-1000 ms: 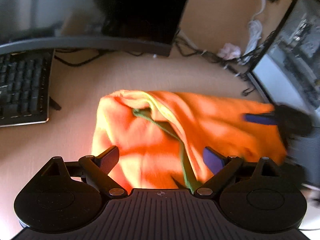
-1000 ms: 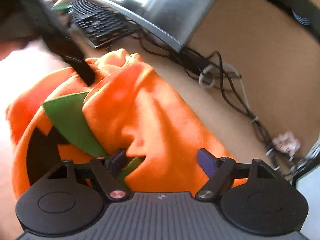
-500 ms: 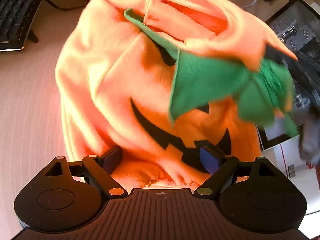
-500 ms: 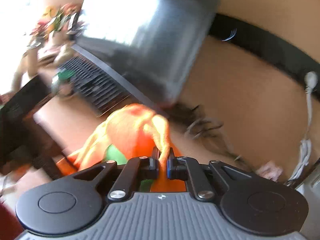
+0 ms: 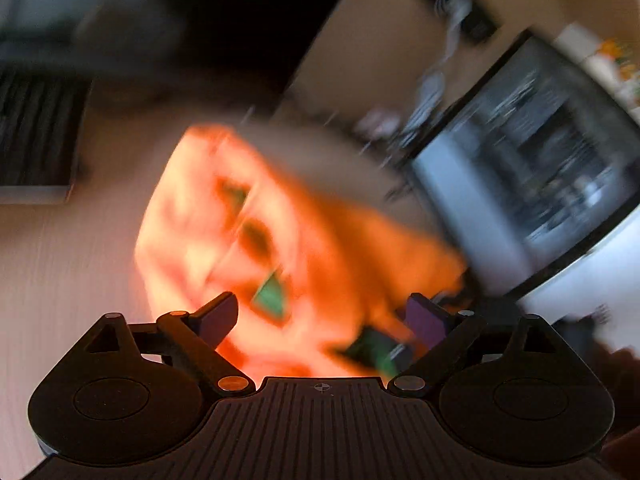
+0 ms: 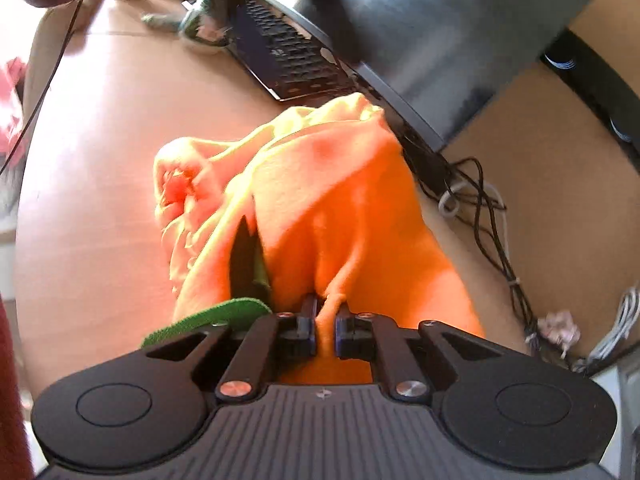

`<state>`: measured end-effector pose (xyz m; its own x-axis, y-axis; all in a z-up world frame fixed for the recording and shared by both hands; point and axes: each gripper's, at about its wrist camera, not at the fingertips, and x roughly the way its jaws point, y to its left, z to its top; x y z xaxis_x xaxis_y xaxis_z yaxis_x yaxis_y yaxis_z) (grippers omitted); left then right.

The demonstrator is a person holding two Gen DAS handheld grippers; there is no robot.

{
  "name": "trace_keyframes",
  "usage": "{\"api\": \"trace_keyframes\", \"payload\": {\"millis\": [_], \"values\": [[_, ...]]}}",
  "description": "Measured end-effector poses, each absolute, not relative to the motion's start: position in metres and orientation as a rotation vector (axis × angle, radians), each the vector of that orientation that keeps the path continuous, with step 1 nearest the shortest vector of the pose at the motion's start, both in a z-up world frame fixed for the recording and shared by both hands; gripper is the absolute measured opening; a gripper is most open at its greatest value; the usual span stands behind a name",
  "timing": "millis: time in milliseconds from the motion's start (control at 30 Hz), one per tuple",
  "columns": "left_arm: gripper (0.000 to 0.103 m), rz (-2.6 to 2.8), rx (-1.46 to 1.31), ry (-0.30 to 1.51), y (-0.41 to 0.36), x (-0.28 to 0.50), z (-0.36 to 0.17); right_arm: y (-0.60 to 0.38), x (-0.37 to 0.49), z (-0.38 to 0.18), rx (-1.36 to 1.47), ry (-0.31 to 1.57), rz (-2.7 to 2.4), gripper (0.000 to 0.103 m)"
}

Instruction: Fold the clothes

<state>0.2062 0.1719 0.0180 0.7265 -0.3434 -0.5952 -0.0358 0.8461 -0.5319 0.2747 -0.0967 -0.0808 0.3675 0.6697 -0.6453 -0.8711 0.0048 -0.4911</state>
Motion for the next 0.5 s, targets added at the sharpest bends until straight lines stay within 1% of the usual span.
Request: {"api": "trace_keyframes", "payload": {"millis": [67,133,167,200,233,267,300,333,367,400,433,500], "values": [[0.097,-0.204,-0.544,0.725,0.165,0.229,0.024,-0.099,0.275,-0.077,-0.962,0.275,1.219,0.009],[0.097,-0.172,-0.536,0.771,0.159,0.253,0.013,-0.103,0.276,-0.069,-0.926,0.313,1.212,0.009],[0.096,-0.14,-0.534,0.811,0.157,0.263,0.005,-0.105,0.276,-0.065,-0.908,0.332,1.207,0.01],[0.092,-0.111,-0.537,0.851,0.156,0.269,-0.004,-0.107,0.277,-0.061,-0.89,0.351,1.203,0.017],[0.09,-0.087,-0.543,0.886,0.155,0.275,-0.012,-0.115,0.284,-0.05,-0.822,0.4,1.187,0.02],[0.088,-0.078,-0.549,0.906,0.153,0.277,-0.018,-0.123,0.292,-0.039,-0.754,0.446,1.166,0.028],[0.088,-0.084,-0.554,0.908,0.153,0.277,-0.022,-0.134,0.304,-0.028,-0.665,0.507,1.138,0.033],[0.087,-0.095,-0.558,0.905,0.153,0.276,-0.024,-0.144,0.316,-0.018,-0.573,0.573,1.11,0.035],[0.083,-0.107,-0.563,0.901,0.153,0.274,-0.025,-0.154,0.328,-0.011,-0.466,0.648,1.093,0.035],[0.077,-0.118,-0.567,0.898,0.152,0.273,-0.027,-0.164,0.34,-0.005,-0.356,0.722,1.075,0.037],[0.073,-0.128,-0.57,0.893,0.152,0.273,-0.028,-0.178,0.352,-0.003,-0.241,0.806,1.063,0.039],[0.056,-0.14,-0.574,0.881,0.154,0.274,-0.028,-0.19,0.363,-0.013,-0.119,0.896,1.015,0.047]]}}
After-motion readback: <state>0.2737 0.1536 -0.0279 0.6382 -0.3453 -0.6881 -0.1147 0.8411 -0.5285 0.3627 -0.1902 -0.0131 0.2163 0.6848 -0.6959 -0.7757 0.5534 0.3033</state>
